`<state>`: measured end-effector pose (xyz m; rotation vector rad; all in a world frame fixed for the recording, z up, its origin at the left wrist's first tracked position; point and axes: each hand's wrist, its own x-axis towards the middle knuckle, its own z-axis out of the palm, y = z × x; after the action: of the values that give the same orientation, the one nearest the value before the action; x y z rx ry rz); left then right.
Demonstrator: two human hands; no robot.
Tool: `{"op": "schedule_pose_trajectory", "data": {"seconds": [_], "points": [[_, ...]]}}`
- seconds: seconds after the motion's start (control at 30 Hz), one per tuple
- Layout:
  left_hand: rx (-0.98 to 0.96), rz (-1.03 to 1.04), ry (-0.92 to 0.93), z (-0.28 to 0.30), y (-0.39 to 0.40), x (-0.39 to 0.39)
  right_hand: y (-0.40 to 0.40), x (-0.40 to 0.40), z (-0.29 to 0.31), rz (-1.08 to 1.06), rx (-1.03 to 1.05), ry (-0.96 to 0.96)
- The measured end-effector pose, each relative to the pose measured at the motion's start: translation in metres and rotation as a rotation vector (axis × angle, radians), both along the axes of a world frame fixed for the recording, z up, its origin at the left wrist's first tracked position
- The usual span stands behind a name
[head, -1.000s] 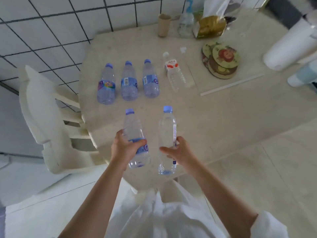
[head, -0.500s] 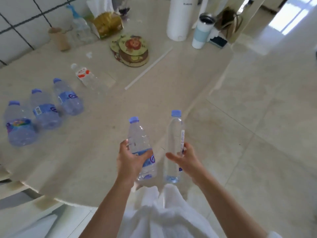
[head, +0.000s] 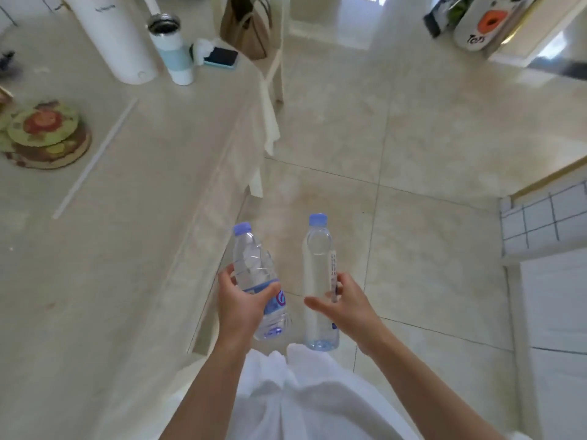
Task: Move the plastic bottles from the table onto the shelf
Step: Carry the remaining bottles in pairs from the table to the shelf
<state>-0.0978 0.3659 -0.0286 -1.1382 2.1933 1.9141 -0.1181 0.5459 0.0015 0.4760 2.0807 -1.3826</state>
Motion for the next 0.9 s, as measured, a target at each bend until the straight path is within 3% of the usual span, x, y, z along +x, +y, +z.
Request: {"op": "schedule_pose_trajectory", "data": {"seconds": [0.6,0.9], "points": [[-0.032,-0.823,0.065,0.007,0.245,-0.203,0.212,-0.058,-0.008,-0.781,0.066,0.046],[-0.059,-1.183,0.077,0.007,0.364,-0.273,0.277,-0.080,-0.008,-1.117,0.140,0.021]]}}
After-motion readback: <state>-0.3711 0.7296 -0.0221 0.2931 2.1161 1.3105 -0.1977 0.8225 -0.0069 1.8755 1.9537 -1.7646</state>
